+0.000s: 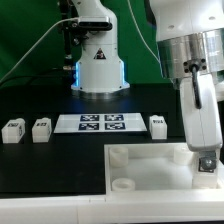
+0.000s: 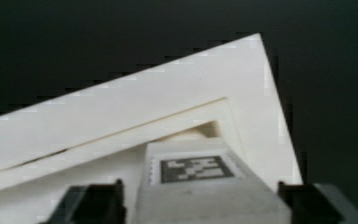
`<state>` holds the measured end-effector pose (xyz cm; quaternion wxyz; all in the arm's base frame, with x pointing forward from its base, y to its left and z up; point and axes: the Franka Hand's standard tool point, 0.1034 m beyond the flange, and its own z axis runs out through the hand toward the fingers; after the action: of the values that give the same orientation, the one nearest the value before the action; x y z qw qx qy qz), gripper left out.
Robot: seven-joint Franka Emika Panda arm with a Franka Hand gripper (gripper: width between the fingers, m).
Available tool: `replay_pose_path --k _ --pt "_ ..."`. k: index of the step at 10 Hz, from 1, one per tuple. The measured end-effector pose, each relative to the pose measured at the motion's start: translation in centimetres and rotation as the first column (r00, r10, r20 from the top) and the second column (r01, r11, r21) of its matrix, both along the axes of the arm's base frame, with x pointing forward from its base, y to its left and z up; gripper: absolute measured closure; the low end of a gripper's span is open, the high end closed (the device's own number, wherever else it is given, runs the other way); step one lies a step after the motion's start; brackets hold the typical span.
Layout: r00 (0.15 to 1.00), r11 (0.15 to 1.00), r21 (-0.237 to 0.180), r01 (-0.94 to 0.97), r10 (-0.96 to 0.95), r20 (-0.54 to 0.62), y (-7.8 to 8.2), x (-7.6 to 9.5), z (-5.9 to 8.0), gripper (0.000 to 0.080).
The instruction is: Assemble one leg
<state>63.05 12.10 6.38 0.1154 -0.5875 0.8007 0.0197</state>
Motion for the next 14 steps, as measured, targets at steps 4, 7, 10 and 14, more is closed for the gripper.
replay_pose_path --k 4,7,10,14 --pt "1.0 1.0 0.0 -0.001 0.001 0.0 0.0 0.0 0.0 0.0152" --pt "0.999 1.0 0.008 -0.027 0.027 0.046 0.4 -0.5 1.9 0.015" --pt "0.996 0.999 0.013 -0.037 0.036 0.078 0.8 -0.4 3.6 0.015" --pt "0.996 0.999 0.011 -0.04 0.039 0.075 0.8 -0.5 3.3 0.015"
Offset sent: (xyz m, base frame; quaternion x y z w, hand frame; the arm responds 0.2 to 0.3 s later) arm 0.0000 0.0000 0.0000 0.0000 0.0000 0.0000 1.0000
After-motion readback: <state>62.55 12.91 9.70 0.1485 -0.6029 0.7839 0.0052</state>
